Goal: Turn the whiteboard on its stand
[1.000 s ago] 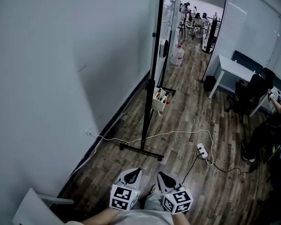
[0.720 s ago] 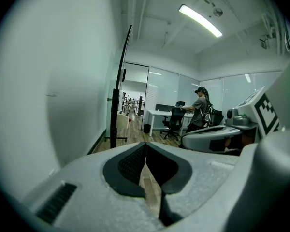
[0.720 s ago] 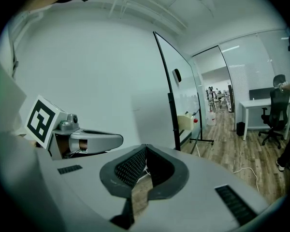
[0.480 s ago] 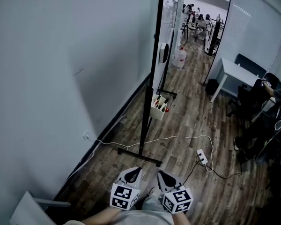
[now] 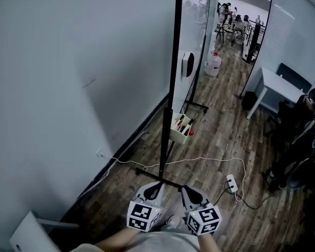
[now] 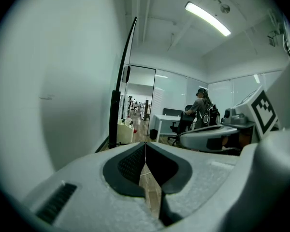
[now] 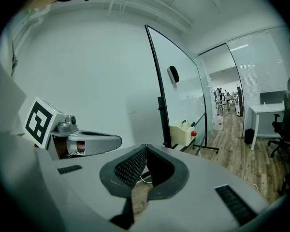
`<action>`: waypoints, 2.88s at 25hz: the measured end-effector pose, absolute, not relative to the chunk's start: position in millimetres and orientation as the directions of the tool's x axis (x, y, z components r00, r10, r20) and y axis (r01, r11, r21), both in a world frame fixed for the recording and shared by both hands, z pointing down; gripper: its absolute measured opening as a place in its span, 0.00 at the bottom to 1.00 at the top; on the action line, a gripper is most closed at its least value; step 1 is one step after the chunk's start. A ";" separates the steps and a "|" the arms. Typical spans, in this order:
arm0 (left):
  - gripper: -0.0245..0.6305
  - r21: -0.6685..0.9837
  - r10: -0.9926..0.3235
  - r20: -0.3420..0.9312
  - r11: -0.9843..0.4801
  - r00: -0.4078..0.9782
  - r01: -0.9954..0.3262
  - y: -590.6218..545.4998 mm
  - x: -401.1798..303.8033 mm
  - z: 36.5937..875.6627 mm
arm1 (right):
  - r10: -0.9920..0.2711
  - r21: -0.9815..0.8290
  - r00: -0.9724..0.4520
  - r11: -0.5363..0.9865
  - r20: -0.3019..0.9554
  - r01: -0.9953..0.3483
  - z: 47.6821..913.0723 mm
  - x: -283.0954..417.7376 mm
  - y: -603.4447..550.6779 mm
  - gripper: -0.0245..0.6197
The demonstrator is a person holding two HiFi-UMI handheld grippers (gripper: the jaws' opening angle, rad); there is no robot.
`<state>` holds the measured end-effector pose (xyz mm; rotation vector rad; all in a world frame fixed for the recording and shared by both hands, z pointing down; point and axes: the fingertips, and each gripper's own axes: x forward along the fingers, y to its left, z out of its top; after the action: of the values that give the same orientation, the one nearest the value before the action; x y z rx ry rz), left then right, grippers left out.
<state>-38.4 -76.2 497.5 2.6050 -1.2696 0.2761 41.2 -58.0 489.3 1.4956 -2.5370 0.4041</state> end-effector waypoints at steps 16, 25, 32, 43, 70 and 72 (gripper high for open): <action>0.05 0.121 -0.796 0.268 -0.532 0.543 -0.838 -150.4 23.1 499.8 | -0.791 -0.156 -0.549 0.527 0.271 -0.835 493.0 105.2 -134.6 0.05; 0.05 0.099 -0.802 0.281 -0.522 0.527 -0.847 -161.9 26.1 494.8 | -0.782 -0.171 -0.560 0.533 0.274 -0.829 495.5 115.4 -145.7 0.05; 0.05 0.095 -0.795 0.301 -0.525 0.527 -0.846 -172.9 6.2 496.2 | -0.794 -0.172 -0.539 0.511 0.280 -0.842 492.6 101.3 -155.3 0.05; 0.05 0.080 -0.800 0.266 -0.538 0.538 -0.839 -198.2 -14.2 485.8 | -0.821 -0.164 -0.499 0.471 0.278 -0.867 486.9 94.2 -174.1 0.05; 0.38 0.071 -0.828 0.321 -0.464 0.461 -0.883 -343.1 -19.8 503.6 | -0.826 -0.165 -0.484 0.455 0.289 -0.875 492.6 100.6 -248.4 0.05; 0.40 0.071 -0.827 0.323 -0.464 0.460 -0.883 -351.5 -17.2 504.9 | -0.827 -0.168 -0.479 0.449 0.294 -0.878 495.0 102.1 -250.2 0.05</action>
<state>-17.2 -351.5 504.9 2.4814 -1.4796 0.3585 102.1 -250.2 495.0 1.5015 -2.5262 0.4456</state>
